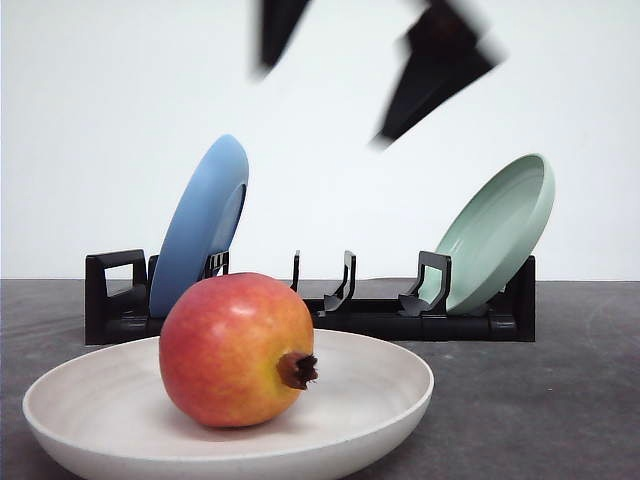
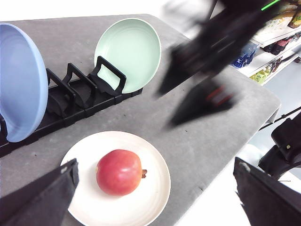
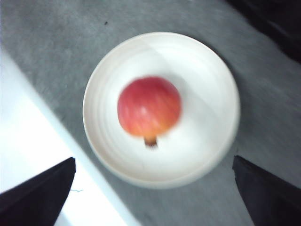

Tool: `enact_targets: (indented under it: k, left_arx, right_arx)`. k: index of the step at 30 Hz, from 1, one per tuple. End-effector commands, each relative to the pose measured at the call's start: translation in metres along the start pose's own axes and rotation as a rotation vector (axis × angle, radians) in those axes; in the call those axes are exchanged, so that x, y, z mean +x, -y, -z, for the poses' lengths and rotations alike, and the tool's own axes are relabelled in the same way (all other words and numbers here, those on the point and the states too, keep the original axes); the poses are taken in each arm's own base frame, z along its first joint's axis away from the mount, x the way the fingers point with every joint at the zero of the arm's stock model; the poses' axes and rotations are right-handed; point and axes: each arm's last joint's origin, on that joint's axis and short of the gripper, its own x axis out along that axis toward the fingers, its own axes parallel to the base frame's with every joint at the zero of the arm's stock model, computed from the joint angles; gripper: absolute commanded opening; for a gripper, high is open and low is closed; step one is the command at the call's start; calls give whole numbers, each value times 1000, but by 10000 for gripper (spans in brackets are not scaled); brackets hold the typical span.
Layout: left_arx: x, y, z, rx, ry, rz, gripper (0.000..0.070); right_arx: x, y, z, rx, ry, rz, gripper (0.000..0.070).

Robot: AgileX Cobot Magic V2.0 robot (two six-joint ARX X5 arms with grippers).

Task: Place pomegranate in white plate

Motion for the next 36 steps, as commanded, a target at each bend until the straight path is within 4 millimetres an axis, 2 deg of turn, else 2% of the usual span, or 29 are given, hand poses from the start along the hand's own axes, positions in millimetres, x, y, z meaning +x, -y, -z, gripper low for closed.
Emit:
enact_targets:
  k: [1,6,9,11,14,19,23,27,28,29,30,31,32,34,36]
  left_arx:
    - [-2,1,-3,1,14,12,632]
    - [-2,0,-3,1,26,-13,632]
    - [-2,0,-4,-1,37,-28,632]
    - [-2,0,-5,-5,44,-25,633]
    - [-2,0,-5,-6,46,-24,633]
    - [-2,0,-5,-6,46,-25,633]
    - [-2,0,-5,-3,58,-51,633]
    - [-2,-1,-5,-4,71,-81,632]
    - [-2,-1,-5,-4,73,-84,618]
    - [-2,-1,-5,-3,73,-85,531]
    - [-2,-1,-5,1,71,-85,340]
    - [-2,-1,-5,15,67,-84,89]
    - [-2,-1,-5,23,64,-84,23]
    - [-2,-1,-5,22,66,-84,0]
    - [-2,-1,-5,19,70,-83,0]
  right_arx:
    - [-31,-5,10,-23,81,7,700]
    - [-94,-8,50,-15,295,52,700]
    - [-118,-7,76,-18,403,60,700]
    - [-125,-5,93,-12,465,71,700]
    - [-126,0,119,7,558,94,700]
    - [-106,10,150,26,690,131,700]
    - [-94,14,158,20,736,161,700]
    - [-92,14,159,13,731,152,700]
    - [-92,14,159,14,731,151,700]
    - [-92,14,159,14,730,151,681]
    - [-92,15,159,17,727,151,557]
    - [-92,15,159,16,721,153,175]
    - [-92,15,160,18,716,158,32]
    - [-92,15,160,30,721,176,1]
    - [-92,15,159,30,727,177,0]
